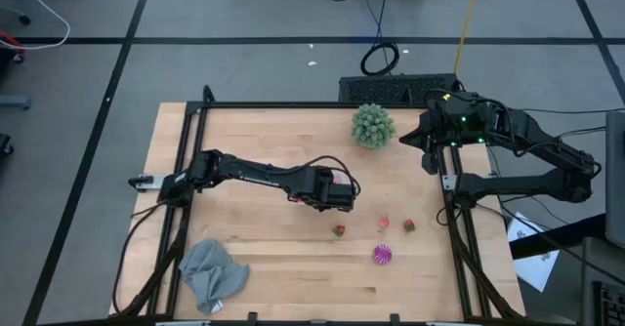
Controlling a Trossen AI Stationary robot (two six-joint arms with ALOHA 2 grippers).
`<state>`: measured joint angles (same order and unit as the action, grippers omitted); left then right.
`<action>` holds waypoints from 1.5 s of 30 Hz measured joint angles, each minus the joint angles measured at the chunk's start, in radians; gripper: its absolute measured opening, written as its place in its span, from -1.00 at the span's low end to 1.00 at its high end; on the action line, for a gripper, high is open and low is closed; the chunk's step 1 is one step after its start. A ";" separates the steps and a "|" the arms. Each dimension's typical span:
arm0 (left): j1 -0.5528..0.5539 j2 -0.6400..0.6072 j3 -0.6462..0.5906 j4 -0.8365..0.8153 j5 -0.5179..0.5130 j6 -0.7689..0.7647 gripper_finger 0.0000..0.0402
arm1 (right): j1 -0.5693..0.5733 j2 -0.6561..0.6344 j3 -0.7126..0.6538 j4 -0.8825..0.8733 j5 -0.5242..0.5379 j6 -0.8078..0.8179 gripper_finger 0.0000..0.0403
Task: Pick and placing Produce into tupperware
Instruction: Put the left red strawberry into the transparent bin
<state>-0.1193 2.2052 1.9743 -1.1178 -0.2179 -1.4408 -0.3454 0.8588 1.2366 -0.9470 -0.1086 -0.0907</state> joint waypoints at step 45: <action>-0.272 -0.110 0.000 0.442 -0.073 0.550 -0.81 | 0.000 0.000 0.000 0.000 0.000 0.000 -0.98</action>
<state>-0.3914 2.0953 1.9739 -0.6759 -0.2905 -0.8909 -0.3452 0.8587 1.2366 -0.9470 -0.1087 -0.0907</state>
